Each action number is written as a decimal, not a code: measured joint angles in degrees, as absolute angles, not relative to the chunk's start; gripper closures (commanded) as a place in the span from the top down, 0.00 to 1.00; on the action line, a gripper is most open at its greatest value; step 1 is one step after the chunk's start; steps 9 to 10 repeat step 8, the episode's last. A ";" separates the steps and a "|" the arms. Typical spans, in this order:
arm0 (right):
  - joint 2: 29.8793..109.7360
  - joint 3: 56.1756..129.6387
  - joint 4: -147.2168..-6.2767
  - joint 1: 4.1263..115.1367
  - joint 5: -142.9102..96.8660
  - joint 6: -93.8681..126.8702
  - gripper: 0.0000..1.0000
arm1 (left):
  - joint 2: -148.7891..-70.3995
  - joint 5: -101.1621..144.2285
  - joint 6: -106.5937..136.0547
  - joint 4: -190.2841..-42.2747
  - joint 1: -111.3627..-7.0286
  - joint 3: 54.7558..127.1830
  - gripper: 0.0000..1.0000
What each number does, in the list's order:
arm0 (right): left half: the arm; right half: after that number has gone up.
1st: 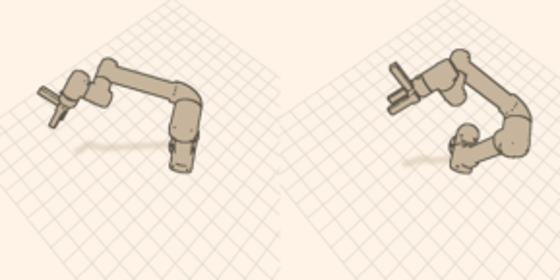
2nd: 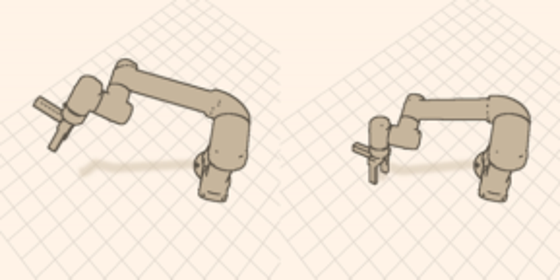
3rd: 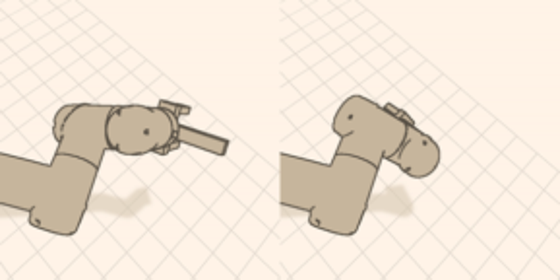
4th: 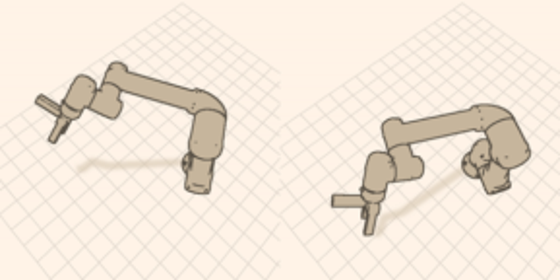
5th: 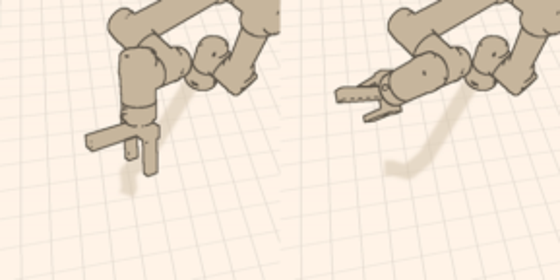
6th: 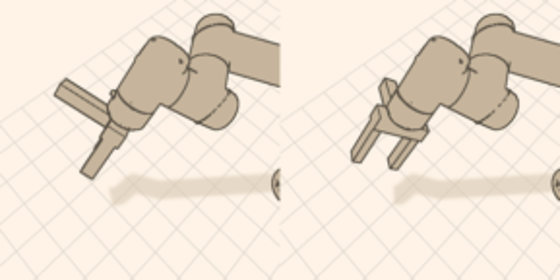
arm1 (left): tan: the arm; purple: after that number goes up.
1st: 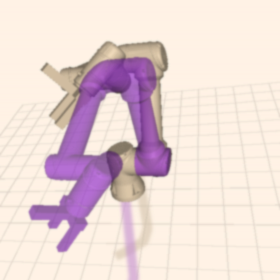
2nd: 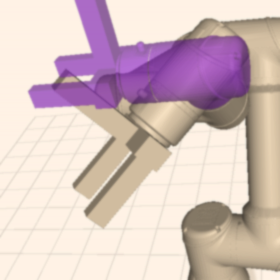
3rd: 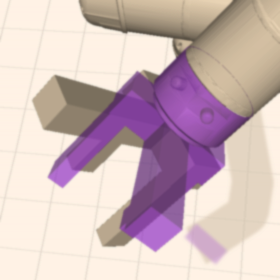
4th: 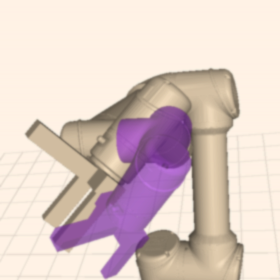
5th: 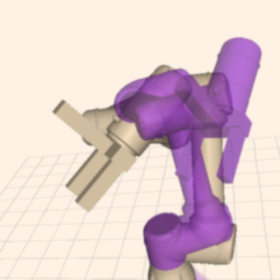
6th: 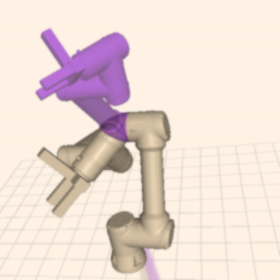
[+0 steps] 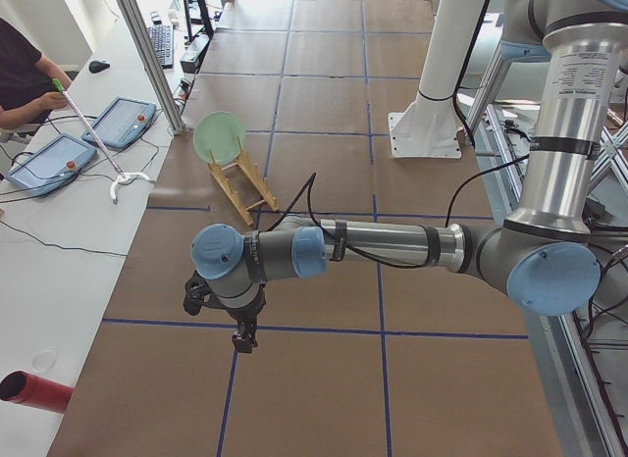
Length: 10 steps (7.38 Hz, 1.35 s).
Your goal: Place plate on rack
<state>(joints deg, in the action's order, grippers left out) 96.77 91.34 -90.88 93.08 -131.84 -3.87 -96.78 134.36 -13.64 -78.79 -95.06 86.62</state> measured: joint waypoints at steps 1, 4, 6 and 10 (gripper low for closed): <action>96.77 91.36 -90.88 93.08 -131.84 -3.87 1.00 | -97.00 134.30 -13.53 -78.98 -95.04 86.71 1.00; 96.77 91.40 -90.88 93.08 -131.84 -3.87 1.00 | -97.14 134.11 -13.50 -78.78 -95.01 87.28 1.00; 96.77 91.36 -90.88 93.08 -131.83 -3.87 1.00 | -97.35 134.15 -13.68 -78.55 -95.01 87.58 1.00; 96.77 91.34 -90.88 93.08 -131.84 -3.87 1.00 | -96.96 134.13 -13.73 -78.49 -95.01 87.34 1.00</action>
